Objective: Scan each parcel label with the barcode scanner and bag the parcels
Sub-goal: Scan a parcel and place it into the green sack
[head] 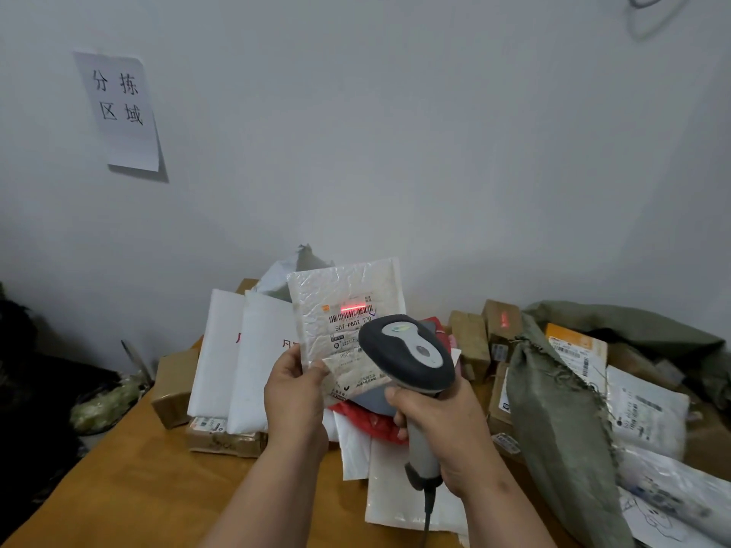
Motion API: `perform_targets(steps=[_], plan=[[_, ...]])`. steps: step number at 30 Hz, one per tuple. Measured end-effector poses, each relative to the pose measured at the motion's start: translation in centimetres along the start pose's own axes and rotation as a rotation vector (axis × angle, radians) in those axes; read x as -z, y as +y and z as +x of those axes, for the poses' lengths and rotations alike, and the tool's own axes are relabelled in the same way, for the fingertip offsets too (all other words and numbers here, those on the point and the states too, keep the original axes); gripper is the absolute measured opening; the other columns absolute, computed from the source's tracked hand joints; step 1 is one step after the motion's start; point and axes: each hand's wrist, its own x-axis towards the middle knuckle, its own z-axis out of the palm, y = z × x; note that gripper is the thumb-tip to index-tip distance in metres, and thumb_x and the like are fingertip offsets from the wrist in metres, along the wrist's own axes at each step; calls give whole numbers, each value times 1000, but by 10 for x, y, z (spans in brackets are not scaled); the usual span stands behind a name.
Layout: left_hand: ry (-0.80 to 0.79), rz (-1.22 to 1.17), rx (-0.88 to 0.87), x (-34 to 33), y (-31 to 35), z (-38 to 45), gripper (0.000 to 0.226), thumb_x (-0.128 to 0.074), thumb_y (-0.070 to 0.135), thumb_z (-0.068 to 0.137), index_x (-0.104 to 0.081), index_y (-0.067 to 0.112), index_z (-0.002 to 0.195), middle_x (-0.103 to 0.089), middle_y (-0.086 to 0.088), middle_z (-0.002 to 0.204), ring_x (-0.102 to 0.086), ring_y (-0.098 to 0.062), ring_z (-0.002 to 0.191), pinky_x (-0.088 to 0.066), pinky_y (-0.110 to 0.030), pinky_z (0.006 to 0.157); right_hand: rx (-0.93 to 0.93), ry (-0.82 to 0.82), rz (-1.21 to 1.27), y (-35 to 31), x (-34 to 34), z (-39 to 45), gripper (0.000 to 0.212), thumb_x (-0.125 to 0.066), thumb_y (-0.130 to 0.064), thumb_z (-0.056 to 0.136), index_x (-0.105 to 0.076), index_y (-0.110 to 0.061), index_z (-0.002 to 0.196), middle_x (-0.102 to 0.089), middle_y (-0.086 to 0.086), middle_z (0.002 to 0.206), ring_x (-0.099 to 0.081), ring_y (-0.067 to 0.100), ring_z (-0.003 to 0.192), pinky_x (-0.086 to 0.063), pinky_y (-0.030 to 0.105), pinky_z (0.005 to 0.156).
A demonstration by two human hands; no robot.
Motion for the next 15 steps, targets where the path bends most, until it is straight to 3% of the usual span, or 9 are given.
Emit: perform_targets(steps=[6,15], plan=[[3,-2,-10,-8,-1,-12,31,-59,-3,93,-66,26,89,-73,19,73,-71,-1,64,-57,-24,52,2,-38,-12,-1,11,-6,19,-76,-8,83,-67,-23,91,-66,-2,59,-62,6,55,-51,20,57],[-4,-16,-10,-15,-2,-25,31,-61,-2,93,-66,28,89,-72,22,71,-69,3,63,-55,-21,48,12,-69,5,0,23,-12,19,-74,-5,83,-69,-19,94,-64,-4,56,-59,4,53,-49,20,55]])
